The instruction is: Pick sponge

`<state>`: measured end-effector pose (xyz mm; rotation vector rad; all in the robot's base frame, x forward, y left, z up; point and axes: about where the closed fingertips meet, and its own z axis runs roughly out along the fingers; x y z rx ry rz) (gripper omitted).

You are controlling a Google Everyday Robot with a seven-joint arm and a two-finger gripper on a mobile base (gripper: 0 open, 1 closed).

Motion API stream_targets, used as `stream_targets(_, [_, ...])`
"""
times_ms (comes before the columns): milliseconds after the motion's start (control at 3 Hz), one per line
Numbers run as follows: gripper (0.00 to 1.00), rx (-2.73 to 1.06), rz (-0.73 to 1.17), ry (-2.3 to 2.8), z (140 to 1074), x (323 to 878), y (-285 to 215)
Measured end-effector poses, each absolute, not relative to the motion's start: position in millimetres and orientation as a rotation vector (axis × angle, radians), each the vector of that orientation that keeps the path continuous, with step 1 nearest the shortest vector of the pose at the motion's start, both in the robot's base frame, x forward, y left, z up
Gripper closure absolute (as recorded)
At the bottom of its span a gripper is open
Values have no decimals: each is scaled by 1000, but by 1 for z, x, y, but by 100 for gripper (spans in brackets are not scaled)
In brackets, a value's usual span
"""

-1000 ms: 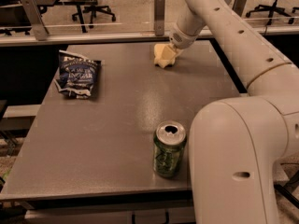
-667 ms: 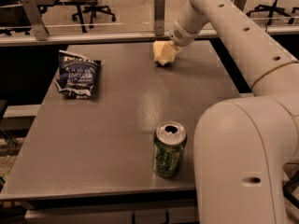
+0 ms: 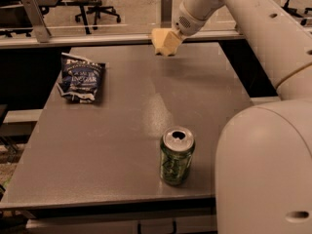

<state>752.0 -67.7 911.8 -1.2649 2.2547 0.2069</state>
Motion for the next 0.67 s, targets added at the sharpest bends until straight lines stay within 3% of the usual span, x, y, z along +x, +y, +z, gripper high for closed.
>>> stream_targets(667, [100,-1351,253,2200,947,732,-53])
